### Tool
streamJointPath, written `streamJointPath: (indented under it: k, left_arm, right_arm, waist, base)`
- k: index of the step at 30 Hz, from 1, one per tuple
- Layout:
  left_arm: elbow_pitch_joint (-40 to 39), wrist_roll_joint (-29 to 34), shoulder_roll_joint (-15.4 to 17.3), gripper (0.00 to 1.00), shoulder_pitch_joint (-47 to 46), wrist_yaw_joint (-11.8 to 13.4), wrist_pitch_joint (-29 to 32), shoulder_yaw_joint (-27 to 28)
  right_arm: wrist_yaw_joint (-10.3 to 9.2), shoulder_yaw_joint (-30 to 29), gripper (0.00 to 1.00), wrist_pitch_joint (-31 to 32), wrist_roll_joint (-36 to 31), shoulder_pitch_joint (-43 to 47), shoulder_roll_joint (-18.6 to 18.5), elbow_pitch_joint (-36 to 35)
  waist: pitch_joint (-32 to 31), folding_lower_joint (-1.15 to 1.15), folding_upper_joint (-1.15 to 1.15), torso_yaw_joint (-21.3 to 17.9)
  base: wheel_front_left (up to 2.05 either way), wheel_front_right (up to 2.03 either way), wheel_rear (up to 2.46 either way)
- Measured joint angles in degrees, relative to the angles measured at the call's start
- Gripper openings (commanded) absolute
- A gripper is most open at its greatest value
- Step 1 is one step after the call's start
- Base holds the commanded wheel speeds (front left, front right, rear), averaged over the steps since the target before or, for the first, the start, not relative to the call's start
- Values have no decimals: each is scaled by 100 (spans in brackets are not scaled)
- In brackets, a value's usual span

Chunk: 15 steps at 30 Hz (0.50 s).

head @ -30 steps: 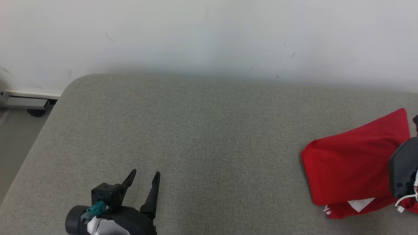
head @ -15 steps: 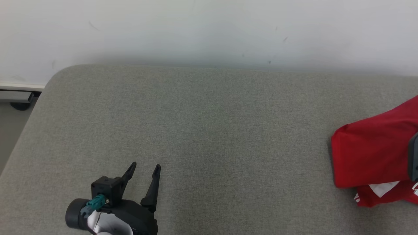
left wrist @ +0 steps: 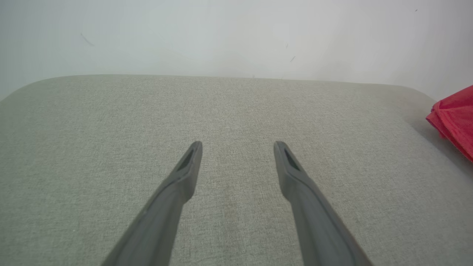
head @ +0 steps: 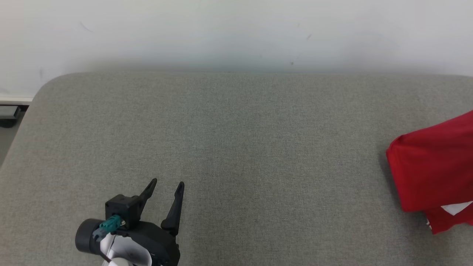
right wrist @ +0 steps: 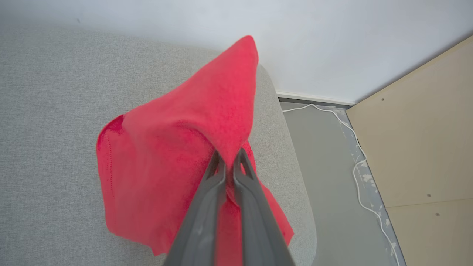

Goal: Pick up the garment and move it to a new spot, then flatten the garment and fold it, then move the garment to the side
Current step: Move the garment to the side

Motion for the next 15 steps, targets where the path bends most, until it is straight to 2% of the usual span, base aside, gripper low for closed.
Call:
streamJointPath:
  k: [3,15]
  left_arm:
    - [15,1,5,100,-75,-3,5,-8]
    - [7,27,24,100,-104,-51,49,-88]
  right_arm:
    - [49,15,0,-71,-69,-130,-93,96]
    - [42,-69,0,-307,-710,25,-424,682]
  waist:
    - [48,0,0,-10]
    - [185,0,0,47]
  base:
    - [0,0,0]
    - [0,0,0]
